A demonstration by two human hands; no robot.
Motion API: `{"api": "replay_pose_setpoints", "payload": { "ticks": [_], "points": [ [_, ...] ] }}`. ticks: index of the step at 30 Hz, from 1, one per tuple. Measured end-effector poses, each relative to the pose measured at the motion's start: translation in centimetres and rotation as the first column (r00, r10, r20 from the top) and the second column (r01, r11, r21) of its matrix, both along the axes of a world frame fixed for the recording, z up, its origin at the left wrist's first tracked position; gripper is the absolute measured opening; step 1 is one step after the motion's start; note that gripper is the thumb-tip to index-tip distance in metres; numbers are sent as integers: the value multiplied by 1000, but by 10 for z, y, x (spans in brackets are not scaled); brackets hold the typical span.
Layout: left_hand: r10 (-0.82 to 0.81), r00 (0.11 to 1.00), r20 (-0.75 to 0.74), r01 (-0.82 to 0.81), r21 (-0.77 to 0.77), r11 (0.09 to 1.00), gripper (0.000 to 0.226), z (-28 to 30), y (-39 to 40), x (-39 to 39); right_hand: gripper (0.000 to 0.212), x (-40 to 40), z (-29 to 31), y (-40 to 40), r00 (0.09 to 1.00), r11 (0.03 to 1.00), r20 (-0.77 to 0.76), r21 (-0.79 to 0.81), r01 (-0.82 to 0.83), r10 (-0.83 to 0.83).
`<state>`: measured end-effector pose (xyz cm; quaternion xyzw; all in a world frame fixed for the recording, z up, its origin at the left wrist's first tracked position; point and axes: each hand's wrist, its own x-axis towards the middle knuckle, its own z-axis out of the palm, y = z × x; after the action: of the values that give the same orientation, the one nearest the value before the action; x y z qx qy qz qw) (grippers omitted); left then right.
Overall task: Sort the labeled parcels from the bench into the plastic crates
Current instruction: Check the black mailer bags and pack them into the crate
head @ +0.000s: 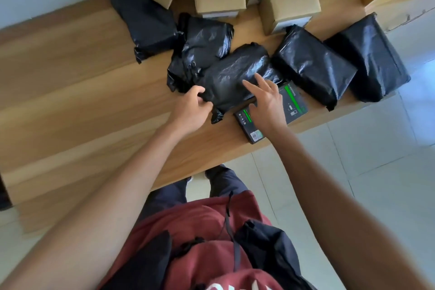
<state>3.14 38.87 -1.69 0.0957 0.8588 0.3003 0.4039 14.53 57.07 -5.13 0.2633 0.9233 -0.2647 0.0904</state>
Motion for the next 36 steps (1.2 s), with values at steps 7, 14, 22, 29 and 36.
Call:
{"api": "replay_pose_setpoints", "payload": {
  "ticks": [7,14,22,29,36],
  "points": [
    [434,852,294,-450,-15,893,35,-14,21,9,71,-7,-19,9,995,990,-24,111,-90,93],
    [500,810,307,-539,52,841,37,-23,30,13,58,-6,-24,8,989,979,-129,200,-44,70],
    [433,885,169,-454,107,885,35,-16,19,10,33,-4,-21,6,936,991,-352,128,38,9],
    [477,859,187,-510,229,829,29,3,-2,8,25,-18,6,-8,845,985,-535,157,72,23],
    [571,780,258,-623,416,663,30,56,-32,5,27,-39,57,-30,798,988,-584,-116,98,-148]
  ]
}}
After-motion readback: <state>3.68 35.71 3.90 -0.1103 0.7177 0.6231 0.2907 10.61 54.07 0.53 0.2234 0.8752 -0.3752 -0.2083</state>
